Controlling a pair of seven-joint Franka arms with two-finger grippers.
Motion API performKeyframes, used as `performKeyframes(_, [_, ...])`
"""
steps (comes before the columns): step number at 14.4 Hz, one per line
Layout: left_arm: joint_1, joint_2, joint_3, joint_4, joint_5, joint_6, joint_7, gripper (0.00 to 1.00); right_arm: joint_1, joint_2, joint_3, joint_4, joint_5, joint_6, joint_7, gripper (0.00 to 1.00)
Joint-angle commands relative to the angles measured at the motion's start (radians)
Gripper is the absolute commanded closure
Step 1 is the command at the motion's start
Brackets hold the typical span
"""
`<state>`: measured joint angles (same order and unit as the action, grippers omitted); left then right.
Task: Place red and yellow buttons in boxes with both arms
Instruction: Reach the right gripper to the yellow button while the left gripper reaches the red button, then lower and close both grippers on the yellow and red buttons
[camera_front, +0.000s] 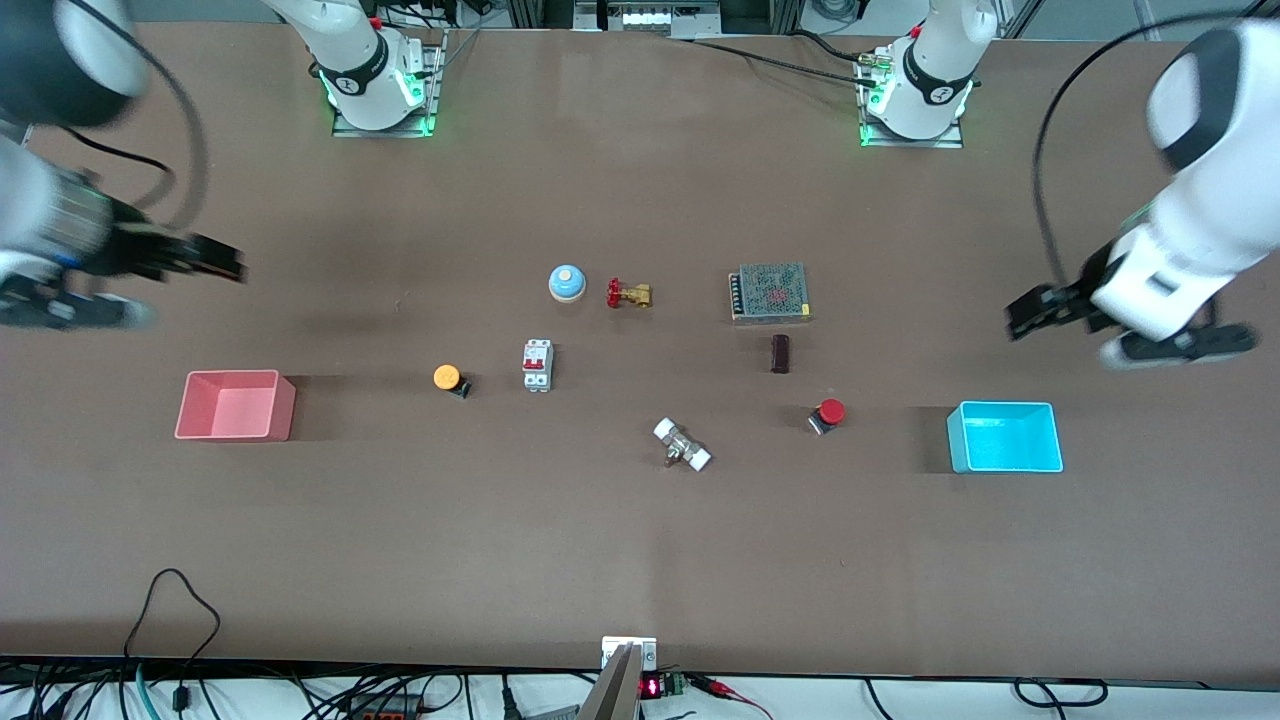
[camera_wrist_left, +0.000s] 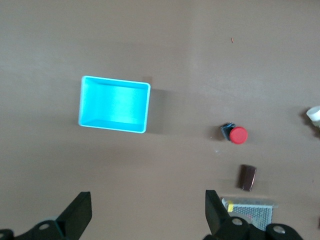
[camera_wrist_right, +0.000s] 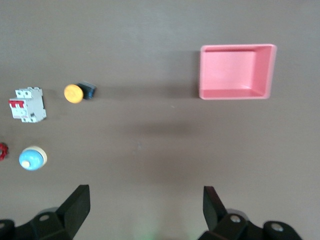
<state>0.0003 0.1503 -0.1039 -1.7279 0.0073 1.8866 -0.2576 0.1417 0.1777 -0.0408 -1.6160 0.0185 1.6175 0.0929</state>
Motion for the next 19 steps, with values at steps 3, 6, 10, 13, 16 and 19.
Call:
performKeyframes(3, [-0.034,0.132,-0.025,0.014,-0.01,0.116,-0.143,0.0,0.137,0.199,-0.005,0.022,-0.005,0.156,0.138,0.0])
performKeyframes(6, [-0.08,0.213,-0.025,0.013,-0.01,0.213,-0.253,0.0,0.173,0.291,-0.004,0.028,0.0,0.251,0.179,0.0])
performKeyframes(10, [-0.167,0.342,-0.02,0.005,0.003,0.377,-0.409,0.0,0.228,0.365,-0.004,0.03,0.008,0.338,0.28,0.0])
performKeyframes(13, [-0.207,0.403,-0.017,0.004,0.022,0.42,-0.462,0.0,0.229,0.404,-0.004,0.028,0.011,0.366,0.321,0.0])
performKeyframes(16, [-0.218,0.442,-0.019,-0.001,0.086,0.424,-0.511,0.0,0.231,0.448,-0.004,0.019,0.014,0.403,0.362,0.0])
performKeyframes(19, [-0.22,0.443,-0.02,-0.01,0.086,0.424,-0.511,0.1,0.239,0.454,-0.002,0.021,0.015,0.418,0.386,0.0])
